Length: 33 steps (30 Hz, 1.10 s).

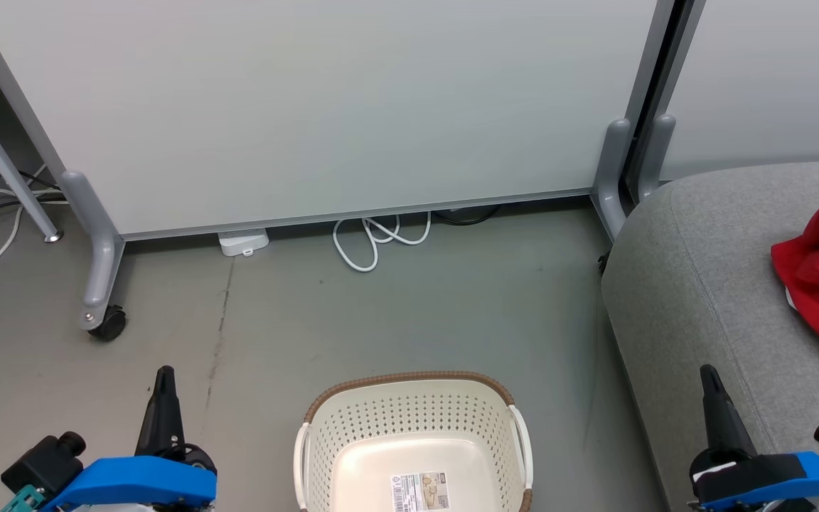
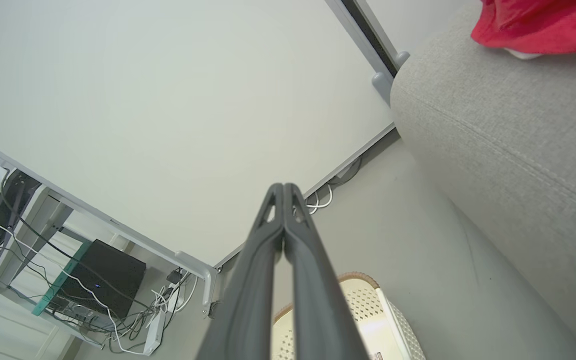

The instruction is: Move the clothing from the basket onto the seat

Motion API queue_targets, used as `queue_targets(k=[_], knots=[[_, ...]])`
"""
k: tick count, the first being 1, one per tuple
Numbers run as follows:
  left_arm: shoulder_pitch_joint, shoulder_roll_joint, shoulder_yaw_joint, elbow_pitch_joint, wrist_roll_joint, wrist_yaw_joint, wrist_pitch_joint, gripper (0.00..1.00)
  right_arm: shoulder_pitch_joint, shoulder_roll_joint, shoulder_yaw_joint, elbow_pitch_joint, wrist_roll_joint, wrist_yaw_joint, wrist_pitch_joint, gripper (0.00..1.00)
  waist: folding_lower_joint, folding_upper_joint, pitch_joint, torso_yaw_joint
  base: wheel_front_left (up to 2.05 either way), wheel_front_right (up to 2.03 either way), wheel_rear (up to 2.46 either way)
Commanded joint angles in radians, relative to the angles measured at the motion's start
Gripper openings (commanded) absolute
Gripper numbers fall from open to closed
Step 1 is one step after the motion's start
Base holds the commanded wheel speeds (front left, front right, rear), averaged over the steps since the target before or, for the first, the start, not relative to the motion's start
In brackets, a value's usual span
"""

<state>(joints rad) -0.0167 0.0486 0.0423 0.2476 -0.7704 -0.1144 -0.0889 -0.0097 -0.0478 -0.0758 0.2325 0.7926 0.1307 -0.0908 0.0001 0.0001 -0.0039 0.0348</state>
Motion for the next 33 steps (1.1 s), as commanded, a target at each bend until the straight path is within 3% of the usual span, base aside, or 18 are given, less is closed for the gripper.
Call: queue_targets(k=[1, 33], knots=[[-0.03, 0.002, 0.006, -0.013, -0.027, -0.004, 0.005, 0.0, -0.027, -0.003, -0.005, -0.009, 0.028, 0.0, 0.005, 0.0, -0.0001, -0.0001, 0.0, 0.0, 0.0, 0.0, 0.0], [-0.063, 0.002, 0.038, -0.009, -0.408, -0.011, 0.098, 0.0, -0.064, -0.003, -0.021, 0.0, 0.398, 0.0, 0.1, 0.0, -0.0001, -0.0001, 0.003, -0.013, 0.0, 0.0, 0.0]])
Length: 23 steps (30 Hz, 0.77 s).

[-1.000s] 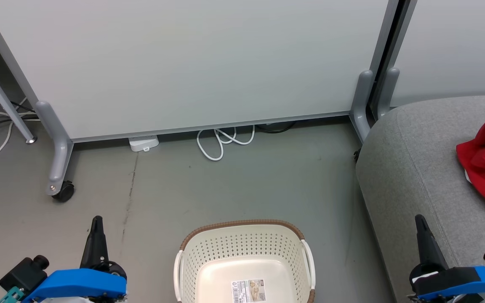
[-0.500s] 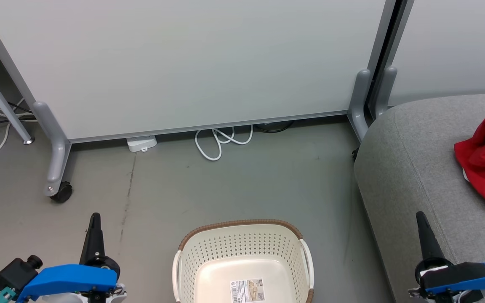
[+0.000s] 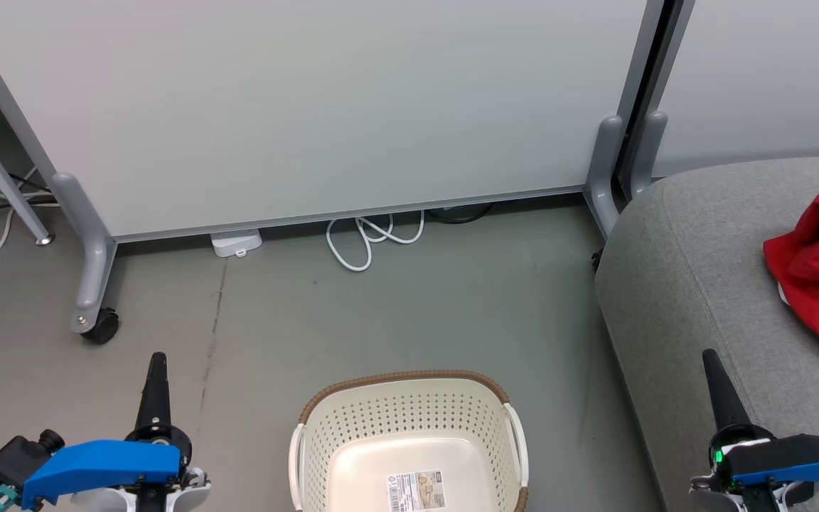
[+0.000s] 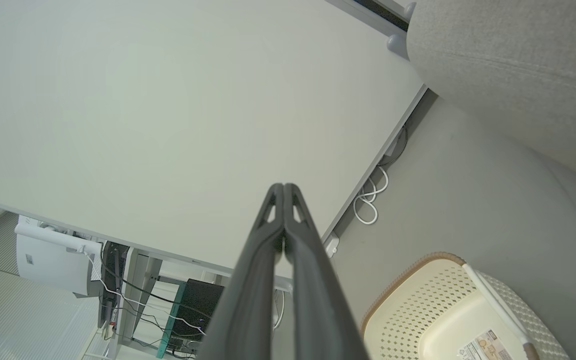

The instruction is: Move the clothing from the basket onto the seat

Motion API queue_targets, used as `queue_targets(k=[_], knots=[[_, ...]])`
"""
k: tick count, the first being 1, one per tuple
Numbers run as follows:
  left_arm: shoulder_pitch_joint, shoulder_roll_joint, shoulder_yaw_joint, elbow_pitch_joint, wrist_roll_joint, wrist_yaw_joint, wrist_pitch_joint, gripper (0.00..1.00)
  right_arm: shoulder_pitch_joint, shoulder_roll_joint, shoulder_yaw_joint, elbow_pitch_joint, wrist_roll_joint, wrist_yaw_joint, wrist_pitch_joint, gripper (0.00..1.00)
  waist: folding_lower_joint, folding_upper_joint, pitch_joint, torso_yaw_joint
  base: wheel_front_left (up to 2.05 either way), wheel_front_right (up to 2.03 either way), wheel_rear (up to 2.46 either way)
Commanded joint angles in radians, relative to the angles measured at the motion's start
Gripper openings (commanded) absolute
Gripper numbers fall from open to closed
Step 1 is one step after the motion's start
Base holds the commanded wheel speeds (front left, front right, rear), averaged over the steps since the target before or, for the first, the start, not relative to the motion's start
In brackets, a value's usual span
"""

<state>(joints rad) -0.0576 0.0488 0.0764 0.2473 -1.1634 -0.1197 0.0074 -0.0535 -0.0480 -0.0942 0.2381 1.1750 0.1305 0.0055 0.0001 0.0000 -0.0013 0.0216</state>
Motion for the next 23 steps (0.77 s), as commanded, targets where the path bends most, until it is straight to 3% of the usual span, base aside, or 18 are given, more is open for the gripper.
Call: queue_targets(k=[1, 23], knots=[[-0.023, 0.002, 0.005, -0.009, -0.026, -0.006, 0.005, 0.0, -0.022, -0.003, -0.003, -0.005, 0.027, 0.0, 0.006, 0.0, -0.0001, 0.0, 0.0, -0.001, 0.0, 0.0, 0.0], [-0.04, 0.002, 0.023, -0.006, -0.228, -0.01, 0.055, 0.0, -0.041, -0.003, -0.011, 0.001, 0.225, 0.0, 0.056, 0.0, -0.0001, 0.0, 0.002, -0.009, 0.0, 0.0, 0.0]])
